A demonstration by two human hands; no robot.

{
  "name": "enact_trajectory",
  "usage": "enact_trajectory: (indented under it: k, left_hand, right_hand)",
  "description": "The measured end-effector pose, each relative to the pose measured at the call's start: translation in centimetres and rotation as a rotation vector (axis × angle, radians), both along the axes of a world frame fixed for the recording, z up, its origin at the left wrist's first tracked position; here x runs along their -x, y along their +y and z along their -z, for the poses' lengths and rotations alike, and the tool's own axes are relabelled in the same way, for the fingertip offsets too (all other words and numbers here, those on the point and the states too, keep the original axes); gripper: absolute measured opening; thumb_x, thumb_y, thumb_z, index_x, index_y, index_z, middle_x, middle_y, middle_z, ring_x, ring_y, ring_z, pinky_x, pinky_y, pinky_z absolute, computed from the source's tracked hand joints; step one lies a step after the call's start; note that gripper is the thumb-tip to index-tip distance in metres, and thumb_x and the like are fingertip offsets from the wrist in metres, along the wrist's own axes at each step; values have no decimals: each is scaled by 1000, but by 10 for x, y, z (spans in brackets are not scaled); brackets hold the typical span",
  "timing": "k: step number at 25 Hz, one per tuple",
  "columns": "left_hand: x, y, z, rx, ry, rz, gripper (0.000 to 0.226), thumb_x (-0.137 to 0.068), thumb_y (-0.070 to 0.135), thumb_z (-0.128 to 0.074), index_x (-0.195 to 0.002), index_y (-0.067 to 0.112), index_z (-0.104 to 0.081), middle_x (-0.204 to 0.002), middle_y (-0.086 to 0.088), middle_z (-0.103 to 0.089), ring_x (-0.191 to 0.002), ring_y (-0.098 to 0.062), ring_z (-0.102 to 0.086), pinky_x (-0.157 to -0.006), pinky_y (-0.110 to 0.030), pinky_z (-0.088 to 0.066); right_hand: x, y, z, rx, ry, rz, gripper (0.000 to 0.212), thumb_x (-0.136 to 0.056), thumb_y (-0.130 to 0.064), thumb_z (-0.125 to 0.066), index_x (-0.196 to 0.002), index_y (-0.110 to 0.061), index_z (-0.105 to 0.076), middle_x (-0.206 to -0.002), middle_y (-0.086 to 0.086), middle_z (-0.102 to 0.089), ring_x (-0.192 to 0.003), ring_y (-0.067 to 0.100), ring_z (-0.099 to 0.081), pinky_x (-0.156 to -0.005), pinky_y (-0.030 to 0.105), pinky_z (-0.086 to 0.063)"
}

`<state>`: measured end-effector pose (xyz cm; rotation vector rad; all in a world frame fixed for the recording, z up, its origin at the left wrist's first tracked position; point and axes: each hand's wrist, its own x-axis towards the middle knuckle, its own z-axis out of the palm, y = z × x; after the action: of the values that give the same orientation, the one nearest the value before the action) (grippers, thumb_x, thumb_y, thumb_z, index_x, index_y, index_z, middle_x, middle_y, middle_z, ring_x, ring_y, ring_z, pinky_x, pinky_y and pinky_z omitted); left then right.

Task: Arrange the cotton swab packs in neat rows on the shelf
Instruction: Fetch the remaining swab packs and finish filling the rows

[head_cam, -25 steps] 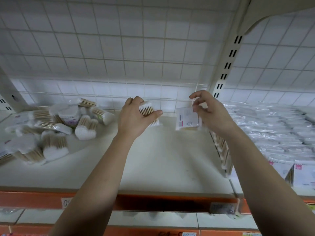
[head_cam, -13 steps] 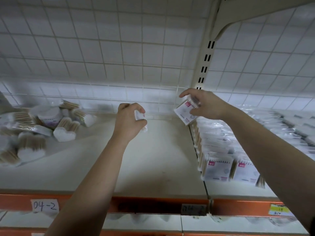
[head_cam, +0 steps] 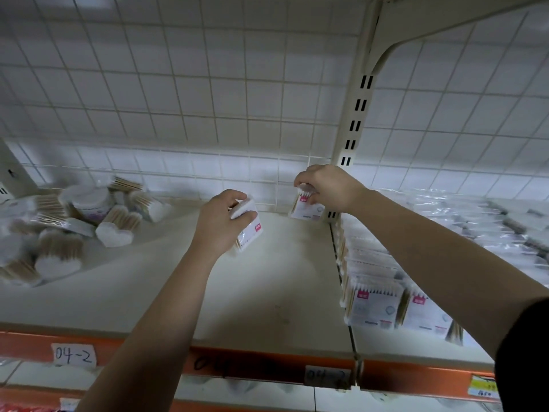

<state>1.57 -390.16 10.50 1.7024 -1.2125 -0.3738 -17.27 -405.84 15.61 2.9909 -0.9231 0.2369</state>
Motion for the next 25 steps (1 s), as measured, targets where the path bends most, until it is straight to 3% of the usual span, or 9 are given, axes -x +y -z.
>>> enact_trajectory:
  k: [4,8,12,17,25]
  left_hand:
    - [-4,0,2,13,13,51,25,-81,18,-74,-105,19,-65,-93,18,-61,-84,3,-57,-65,-1,-38]
    - [-9,-4,5,29,7,69,22,-79,19,-76,-98,23,-66,-94,16,-61,-87,-5,-60,-72,-15,-42]
    - [-10,-10,5,8,15,83,24,-78,22,-77,-97,29,-65,-94,14,-59,-89,-9,-60,-72,-17,-42]
    - [-8,-14,4,-7,26,109,26,-77,22,-78,-98,29,-64,-97,16,-59,-91,-2,-58,-77,-16,-42]
    - [-9,-17,7,-24,-17,120,26,-77,21,-78,-99,27,-65,-103,5,-62,-91,2,-56,-77,-15,-43]
  right_hand:
    - [-6,-10,10,18,93,31,27,-81,1,-64,-103,-12,-53,-84,0,-51,-78,24,-58,-67,39,-53]
    - [-7,-13,17,27,65,-11,27,-80,7,-60,-89,-15,-46,-78,-4,-44,-61,6,-46,-61,36,-50]
    - [-8,-16,13,-11,71,-34,27,-77,3,-66,-85,-15,-48,-84,-2,-49,-73,17,-47,-61,29,-41]
    - [-5,-19,6,-84,145,-40,32,-72,2,-71,-83,-18,-48,-81,-8,-45,-73,13,-43,-56,19,-33]
    - [-10,-22,15,-7,22,-35,33,-71,11,-63,-81,-16,-48,-86,-2,-48,-75,18,-50,-62,28,-42]
